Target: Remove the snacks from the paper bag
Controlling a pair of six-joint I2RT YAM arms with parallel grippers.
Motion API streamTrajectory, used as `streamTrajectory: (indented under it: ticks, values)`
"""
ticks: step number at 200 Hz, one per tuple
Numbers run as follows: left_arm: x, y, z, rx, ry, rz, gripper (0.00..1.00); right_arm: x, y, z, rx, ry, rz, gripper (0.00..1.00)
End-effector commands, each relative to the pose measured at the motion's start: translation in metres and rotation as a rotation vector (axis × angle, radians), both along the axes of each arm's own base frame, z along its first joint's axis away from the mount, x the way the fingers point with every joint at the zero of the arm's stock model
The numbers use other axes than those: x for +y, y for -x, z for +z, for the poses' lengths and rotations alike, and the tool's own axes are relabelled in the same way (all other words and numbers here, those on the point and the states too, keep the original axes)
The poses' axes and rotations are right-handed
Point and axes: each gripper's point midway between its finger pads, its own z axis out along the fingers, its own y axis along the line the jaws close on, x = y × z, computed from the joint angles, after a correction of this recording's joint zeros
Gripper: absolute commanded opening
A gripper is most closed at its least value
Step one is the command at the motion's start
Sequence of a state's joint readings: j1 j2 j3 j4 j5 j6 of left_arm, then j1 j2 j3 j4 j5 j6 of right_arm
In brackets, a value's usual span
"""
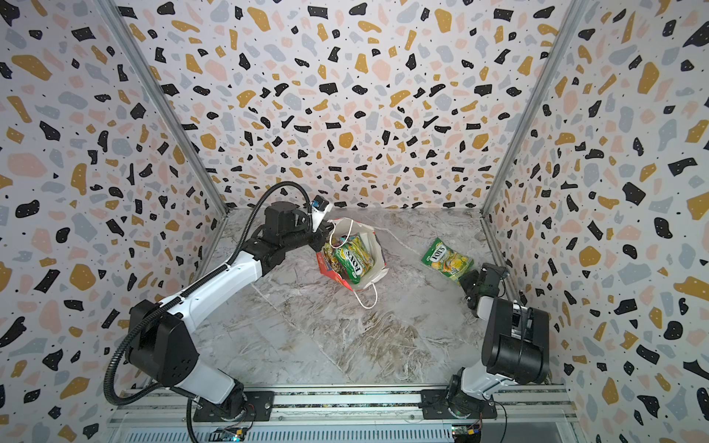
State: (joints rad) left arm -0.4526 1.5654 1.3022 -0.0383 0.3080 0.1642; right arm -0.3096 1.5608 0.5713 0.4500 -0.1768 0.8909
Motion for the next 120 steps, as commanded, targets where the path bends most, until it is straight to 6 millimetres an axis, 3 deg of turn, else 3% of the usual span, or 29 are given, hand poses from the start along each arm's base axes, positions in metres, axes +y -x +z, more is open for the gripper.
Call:
streamTrajectory:
  ticks: [1, 48, 120]
  values:
    - [0.002, 0.003, 0.031, -0.091, 0.048, -0.006, 0.0, 0.003, -0.012, 0.008, -0.066, -0.044, 0.005, 0.22]
    - [0.0, 0.002, 0.031, -0.085, 0.053, -0.013, 0.0, 0.017, -0.01, -0.011, -0.052, -0.099, 0.03, 0.22]
    - [-0.001, -0.001, 0.026, -0.077, 0.048, -0.009, 0.0, 0.079, -0.026, -0.009, -0.078, -0.16, 0.171, 0.25]
